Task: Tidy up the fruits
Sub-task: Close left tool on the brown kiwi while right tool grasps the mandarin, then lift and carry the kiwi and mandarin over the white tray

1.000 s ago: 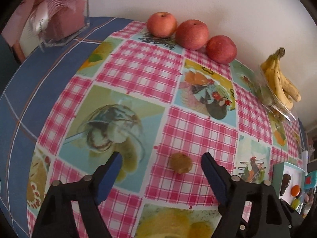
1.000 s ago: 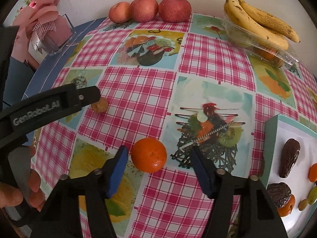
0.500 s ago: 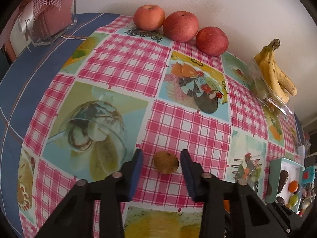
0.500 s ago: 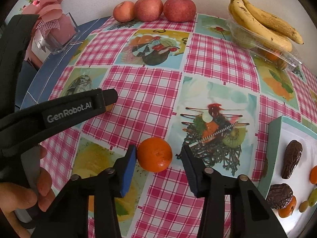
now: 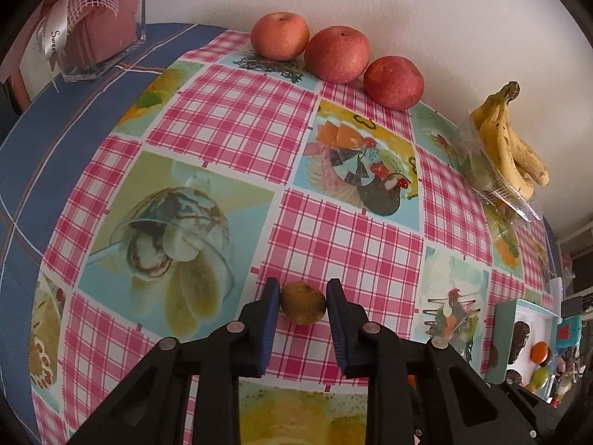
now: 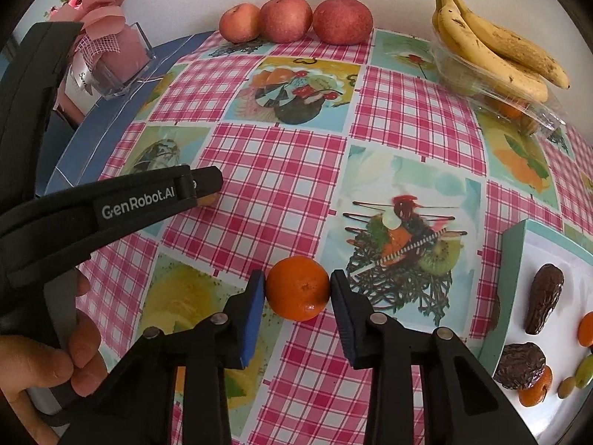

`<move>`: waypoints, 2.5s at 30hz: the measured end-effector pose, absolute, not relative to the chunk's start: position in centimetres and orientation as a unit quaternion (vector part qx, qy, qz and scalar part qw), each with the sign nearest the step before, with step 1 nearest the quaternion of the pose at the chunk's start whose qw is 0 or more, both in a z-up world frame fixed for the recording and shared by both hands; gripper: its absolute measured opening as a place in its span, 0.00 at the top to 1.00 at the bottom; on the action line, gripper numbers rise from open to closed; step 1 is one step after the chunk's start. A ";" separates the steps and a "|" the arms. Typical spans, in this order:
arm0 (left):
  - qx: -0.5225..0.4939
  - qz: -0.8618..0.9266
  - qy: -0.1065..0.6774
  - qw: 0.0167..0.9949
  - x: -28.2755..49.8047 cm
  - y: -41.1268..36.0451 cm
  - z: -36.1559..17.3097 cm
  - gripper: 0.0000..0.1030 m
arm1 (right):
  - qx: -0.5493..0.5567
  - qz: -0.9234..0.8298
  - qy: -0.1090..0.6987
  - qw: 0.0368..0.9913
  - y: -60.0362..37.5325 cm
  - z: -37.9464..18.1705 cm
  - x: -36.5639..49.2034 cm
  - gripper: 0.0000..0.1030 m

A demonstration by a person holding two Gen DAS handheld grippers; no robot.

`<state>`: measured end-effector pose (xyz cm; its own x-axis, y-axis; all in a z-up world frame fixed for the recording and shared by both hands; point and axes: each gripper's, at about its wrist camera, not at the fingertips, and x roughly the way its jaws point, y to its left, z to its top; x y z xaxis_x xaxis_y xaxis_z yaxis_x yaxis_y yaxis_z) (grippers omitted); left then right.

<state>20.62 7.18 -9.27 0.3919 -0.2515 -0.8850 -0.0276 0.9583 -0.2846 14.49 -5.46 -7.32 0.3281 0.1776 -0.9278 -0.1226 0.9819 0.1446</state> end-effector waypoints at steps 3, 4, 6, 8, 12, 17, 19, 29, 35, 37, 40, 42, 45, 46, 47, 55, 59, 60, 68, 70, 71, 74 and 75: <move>-0.125 -0.066 0.545 0.827 20.4 7.4 -8.6 0.73 | 0.028 0.089 0.572 0.815 -5.9 -7.0 14.4 0.64; -0.125 -0.065 0.543 0.828 20.4 7.4 -8.5 0.73 | 0.031 0.086 0.572 0.815 -6.1 -6.9 14.4 0.64; -0.125 -0.065 0.541 0.829 20.4 7.5 -8.0 0.73 | 0.036 0.083 0.571 0.816 -6.6 -6.7 14.4 0.64; -0.122 -0.063 0.538 0.832 20.3 7.5 -7.6 0.73 | 0.040 0.078 0.570 0.817 -7.0 -6.5 14.5 0.64; -0.117 -0.058 0.534 0.835 20.1 7.7 -6.9 0.73 | 0.050 0.060 0.566 0.820 -8.6 -5.8 14.5 0.64; -0.105 -0.053 0.529 0.840 19.8 7.5 -6.1 0.73 | 0.072 0.039 0.560 0.824 -11.1 -4.8 14.4 0.64; -0.099 -0.054 0.524 0.844 19.5 7.3 -5.5 0.73 | 0.080 0.030 0.557 0.826 -12.1 -4.3 14.4 0.64; -0.052 -0.062 0.494 0.866 17.8 4.1 -1.8 0.73 | 0.104 -0.008 0.542 0.834 -16.0 -1.8 13.1 0.64; -0.022 -0.082 0.487 0.870 16.3 1.0 -1.0 0.73 | 0.108 -0.020 0.533 0.839 -17.2 -0.7 11.6 0.64; -0.014 -0.090 0.485 0.870 15.6 0.0 -0.7 0.73 | 0.110 -0.021 0.532 0.839 -17.5 -0.5 11.1 0.64; -0.010 -0.104 0.483 0.870 14.5 -1.2 -0.5 0.73 | 0.116 -0.022 0.532 0.839 -18.0 -0.4 10.1 0.64; -0.001 -0.107 0.481 0.870 13.8 -1.9 -0.4 0.73 | 0.120 -0.023 0.531 0.839 -18.3 -0.3 9.6 0.64; 0.005 -0.109 0.478 0.872 12.8 -2.5 -0.1 0.73 | 0.128 -0.026 0.527 0.840 -18.9 0.0 8.7 0.64; 0.007 -0.109 0.475 0.873 12.5 -2.6 0.1 0.73 | 0.130 -0.027 0.525 0.840 -19.1 0.1 8.4 0.64; 0.008 -0.108 0.473 0.874 12.1 -2.6 0.3 0.73 | 0.132 -0.028 0.524 0.841 -19.3 0.3 8.1 0.64; 0.031 -0.122 0.454 0.882 9.1 -4.6 1.7 0.73 | 0.151 -0.043 0.509 0.847 -21.8 1.1 5.5 0.64; 0.040 -0.144 0.460 0.876 8.0 -6.7 1.7 0.73 | 0.170 -0.065 0.505 0.844 -24.3 0.9 4.1 0.64; 0.038 -0.152 0.463 0.873 7.7 -7.2 1.6 0.73 | 0.175 -0.070 0.505 0.843 -24.9 0.9 3.8 0.64; 0.038 -0.237 0.482 0.842 4.6 -12.4 0.9 0.73 | 0.199 -0.134 0.489 0.838 -30.2 1.0 1.0 0.64; 0.032 -0.264 0.492 0.829 3.9 -13.7 0.6 0.73 | 0.202 -0.148 0.485 0.838 -31.3 1.1 0.3 0.64; 0.031 -0.273 0.497 0.823 3.6 -14.4 0.3 0.73 | 0.204 -0.152 0.483 0.838 -31.7 1.2 0.0 0.64; 0.033 -0.295 0.512 0.806 2.8 -15.9 -0.5 0.73 | 0.211 -0.159 0.480 0.836 -32.9 1.1 -0.8 0.64; 0.033 -0.302 0.518 0.800 2.5 -16.5 -0.8 0.73 | 0.211 -0.162 0.481 0.835 -33.2 1.0 -1.1 0.64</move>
<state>2.52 -16.46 -0.78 0.2811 -0.4493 -0.8480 0.5177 0.8150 -0.2602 -1.12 -33.24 0.98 0.4843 -0.0669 -0.8724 0.4730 0.8588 0.1967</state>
